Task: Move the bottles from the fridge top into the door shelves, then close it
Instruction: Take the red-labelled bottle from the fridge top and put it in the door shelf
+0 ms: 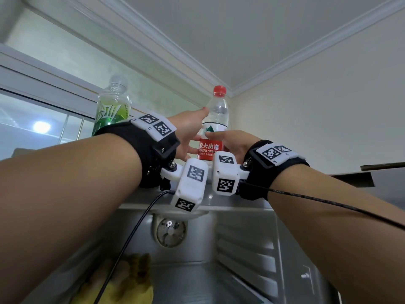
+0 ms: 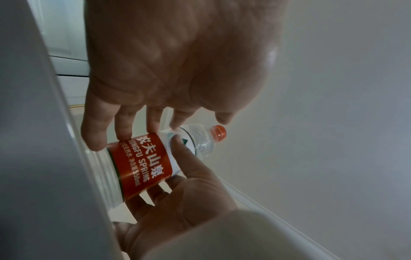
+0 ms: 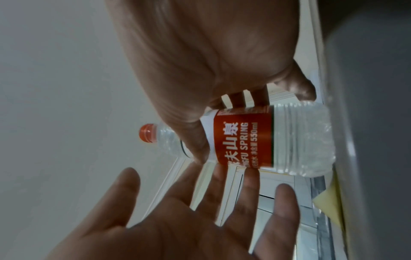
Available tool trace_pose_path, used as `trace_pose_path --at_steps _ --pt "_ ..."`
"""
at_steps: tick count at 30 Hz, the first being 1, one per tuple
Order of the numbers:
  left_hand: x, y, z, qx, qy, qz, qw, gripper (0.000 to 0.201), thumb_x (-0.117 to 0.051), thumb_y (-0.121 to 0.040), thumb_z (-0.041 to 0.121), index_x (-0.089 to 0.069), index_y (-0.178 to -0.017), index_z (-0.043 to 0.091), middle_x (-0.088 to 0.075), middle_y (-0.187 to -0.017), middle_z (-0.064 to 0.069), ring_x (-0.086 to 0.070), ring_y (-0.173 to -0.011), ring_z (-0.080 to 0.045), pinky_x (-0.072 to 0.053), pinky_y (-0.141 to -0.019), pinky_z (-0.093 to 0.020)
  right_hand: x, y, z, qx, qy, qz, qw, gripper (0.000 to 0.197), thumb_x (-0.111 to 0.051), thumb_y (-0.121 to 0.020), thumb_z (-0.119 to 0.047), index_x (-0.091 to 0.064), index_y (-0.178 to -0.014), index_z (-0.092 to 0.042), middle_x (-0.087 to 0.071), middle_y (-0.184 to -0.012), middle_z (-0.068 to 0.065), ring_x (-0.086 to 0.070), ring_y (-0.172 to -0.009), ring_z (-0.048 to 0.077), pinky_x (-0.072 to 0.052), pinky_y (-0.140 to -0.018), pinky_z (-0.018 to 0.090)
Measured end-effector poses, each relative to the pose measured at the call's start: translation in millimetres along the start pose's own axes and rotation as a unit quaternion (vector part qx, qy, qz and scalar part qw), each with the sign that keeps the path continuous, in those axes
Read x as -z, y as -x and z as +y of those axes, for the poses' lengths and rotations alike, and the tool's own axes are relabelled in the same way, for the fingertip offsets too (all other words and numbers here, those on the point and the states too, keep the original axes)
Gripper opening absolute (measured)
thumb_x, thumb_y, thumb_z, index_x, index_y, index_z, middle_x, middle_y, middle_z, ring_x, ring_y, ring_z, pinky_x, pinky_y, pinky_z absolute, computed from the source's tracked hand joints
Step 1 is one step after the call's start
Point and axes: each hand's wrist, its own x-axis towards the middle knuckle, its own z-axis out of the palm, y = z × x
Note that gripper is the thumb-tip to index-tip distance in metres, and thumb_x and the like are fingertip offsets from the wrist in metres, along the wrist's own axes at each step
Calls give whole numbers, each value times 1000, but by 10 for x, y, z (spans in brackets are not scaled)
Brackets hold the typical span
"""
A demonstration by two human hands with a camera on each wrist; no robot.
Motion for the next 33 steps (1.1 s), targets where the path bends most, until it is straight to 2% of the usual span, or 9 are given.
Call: trace_pose_path --at_steps 3,6,10,15,20,22,25,30,33 --pt "-6 34 25 -18 -1 0 1000 57 -37 -93 62 -53 -128 20 -60 -120 -5 -60 -108 -30 -51 -80 -46 -27 30 -39 4 18 5 1000 52 -66 -88 -29 -55 -132 -4 -64 -99 8 -61 -100 27 -48 -98 43" --pt "-11 115 33 -27 -3 7 1000 59 -37 -93 62 -51 -131 20 -58 -121 -5 -57 -114 -32 -45 -99 -53 -52 59 -72 -1 48 32 998 72 -85 -57 -44 -67 -114 -4 -74 -105 17 -69 -103 36 -50 -97 55" --pt "32 225 60 -43 -28 12 999 62 -35 -94 61 -47 -138 19 -56 -125 -5 -53 -121 -30 -38 -107 -53 -74 182 -99 32 -3 74 997 39 -79 -78 -26 -64 -104 -1 -70 -93 12 -67 -81 25 -56 -86 43" --pt "185 314 155 -77 -37 52 995 56 -40 -94 58 -55 -129 17 -56 -126 -3 -55 -121 -26 -44 -102 -48 -163 201 -182 53 -33 98 993 62 -84 -64 -45 -64 -109 -7 -72 -109 14 -68 -102 34 -52 -91 57" --pt "373 371 185 -98 -41 88 990 51 -45 -92 57 -60 -120 17 -60 -121 -3 -59 -113 -22 -48 -97 -44 -221 225 -315 74 -92 101 988 43 -81 -71 -41 -60 -97 -14 -73 -98 8 -69 -96 28 -49 -97 55" --pt "412 377 167 -101 -44 90 990 50 -46 -92 57 -61 -118 17 -62 -117 -2 -61 -111 -21 -48 -95 -42 -231 258 -323 78 -103 94 987 39 -79 -74 -42 -60 -95 -15 -73 -93 6 -70 -88 24 -52 -92 51" --pt "405 383 126 -110 -44 80 990 46 -50 -90 56 -62 -116 20 -63 -114 0 -62 -108 -18 -49 -90 -39 -225 371 -306 79 -120 89 986 47 -75 -76 -48 -61 -104 -14 -72 -89 5 -71 -75 20 -58 -72 39" --pt "200 441 96 -126 -13 43 991 45 -56 -86 56 -62 -112 21 -66 -112 0 -65 -107 -18 -51 -92 -38 -98 675 -271 88 -143 75 983 50 -75 -77 -46 -62 -110 -9 -74 -90 10 -73 -63 19 -60 -54 32" --pt "-7 555 121 -135 11 3 991 39 -60 -84 56 -64 -101 21 -69 -98 0 -68 -98 -18 -54 -87 -37 -3 921 -215 93 -106 67 988 51 -76 -77 -43 -64 -110 -6 -76 -95 13 -74 -68 21 -60 -56 31"
